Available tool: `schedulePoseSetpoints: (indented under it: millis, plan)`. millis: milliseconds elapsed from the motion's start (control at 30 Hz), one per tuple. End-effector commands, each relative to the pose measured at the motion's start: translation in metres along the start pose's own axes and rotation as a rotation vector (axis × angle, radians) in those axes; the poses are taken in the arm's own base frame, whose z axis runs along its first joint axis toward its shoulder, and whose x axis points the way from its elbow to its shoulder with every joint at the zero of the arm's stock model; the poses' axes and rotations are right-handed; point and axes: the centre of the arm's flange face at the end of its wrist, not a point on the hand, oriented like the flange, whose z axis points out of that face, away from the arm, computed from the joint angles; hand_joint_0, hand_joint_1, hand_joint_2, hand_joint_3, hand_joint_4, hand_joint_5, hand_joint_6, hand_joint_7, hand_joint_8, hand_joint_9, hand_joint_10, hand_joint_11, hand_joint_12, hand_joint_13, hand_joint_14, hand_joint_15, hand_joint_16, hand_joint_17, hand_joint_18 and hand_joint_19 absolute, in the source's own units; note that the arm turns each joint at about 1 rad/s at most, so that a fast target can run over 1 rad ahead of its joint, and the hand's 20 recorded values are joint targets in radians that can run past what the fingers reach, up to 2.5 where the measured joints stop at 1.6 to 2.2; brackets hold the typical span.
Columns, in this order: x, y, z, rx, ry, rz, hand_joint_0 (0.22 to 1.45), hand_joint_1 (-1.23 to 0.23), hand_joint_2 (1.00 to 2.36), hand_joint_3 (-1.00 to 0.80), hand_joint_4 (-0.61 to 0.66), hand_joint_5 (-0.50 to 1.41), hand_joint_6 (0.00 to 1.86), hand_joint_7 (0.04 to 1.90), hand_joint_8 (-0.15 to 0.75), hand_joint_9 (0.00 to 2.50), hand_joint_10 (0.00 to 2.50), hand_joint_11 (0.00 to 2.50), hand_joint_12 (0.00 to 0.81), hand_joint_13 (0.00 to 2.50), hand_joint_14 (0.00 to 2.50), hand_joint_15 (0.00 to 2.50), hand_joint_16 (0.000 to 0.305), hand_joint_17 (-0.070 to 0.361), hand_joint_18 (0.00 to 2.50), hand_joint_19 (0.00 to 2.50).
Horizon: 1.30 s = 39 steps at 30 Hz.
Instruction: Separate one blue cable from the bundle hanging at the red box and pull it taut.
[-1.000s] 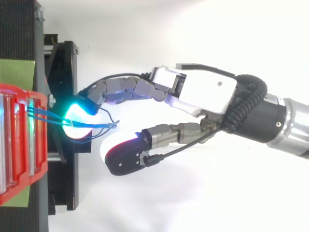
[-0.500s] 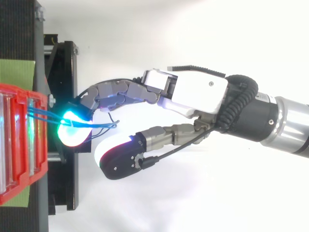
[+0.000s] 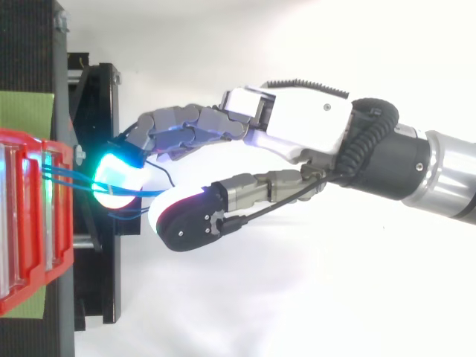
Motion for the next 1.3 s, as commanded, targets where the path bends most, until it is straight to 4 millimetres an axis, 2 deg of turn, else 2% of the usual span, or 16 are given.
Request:
schedulePoseSetpoints:
  millis: [0, 133, 433, 867, 967, 1067, 1267]
  plan:
    - [-0.006, -0.001, 0.001, -0.001, 0.013, 0.002, 0.59, -0.61, 1.00, -0.48, 0.32, -0.16, 0.50, 0.91, 0.274, 0.57, 0.01, 0.24, 0.336, 0.47, 0.01, 0.19, 0.046, 0.104, 0.46, 0.41]
    - [-0.009, -0.001, 0.002, -0.003, 0.012, 0.001, 0.60, -0.67, 1.00, -0.48, 0.31, -0.16, 0.50, 0.95, 0.274, 0.58, 0.01, 0.26, 0.335, 0.50, 0.01, 0.21, 0.045, 0.101, 0.48, 0.43]
    - [0.000, 0.000, 0.002, -0.016, 0.022, 0.010, 0.61, -0.70, 1.00, -0.50, 0.28, -0.14, 0.50, 1.07, 0.278, 0.64, 0.01, 0.31, 0.326, 0.56, 0.01, 0.25, 0.043, 0.097, 0.52, 0.45]
    - [0.006, 0.003, 0.003, -0.034, 0.047, 0.044, 0.60, -0.61, 1.00, -0.46, 0.21, -0.11, 0.50, 1.25, 0.295, 0.71, 0.01, 0.35, 0.332, 0.62, 0.01, 0.29, 0.044, 0.099, 0.58, 0.48]
    - [0.006, 0.003, 0.003, -0.041, 0.046, 0.046, 0.60, -0.50, 1.00, -0.47, 0.20, -0.11, 0.50, 1.28, 0.301, 0.73, 0.01, 0.36, 0.332, 0.64, 0.01, 0.30, 0.045, 0.100, 0.59, 0.50]
    - [0.006, 0.005, 0.004, -0.050, 0.045, 0.051, 0.60, -0.45, 1.00, -0.49, 0.20, -0.10, 0.50, 1.29, 0.305, 0.75, 0.01, 0.37, 0.333, 0.64, 0.01, 0.30, 0.045, 0.101, 0.60, 0.50]
    - [0.004, 0.009, 0.007, -0.057, 0.054, 0.060, 0.60, -0.46, 1.00, -0.48, 0.19, -0.10, 0.51, 1.29, 0.308, 0.76, 0.01, 0.37, 0.336, 0.66, 0.01, 0.30, 0.045, 0.102, 0.62, 0.50]
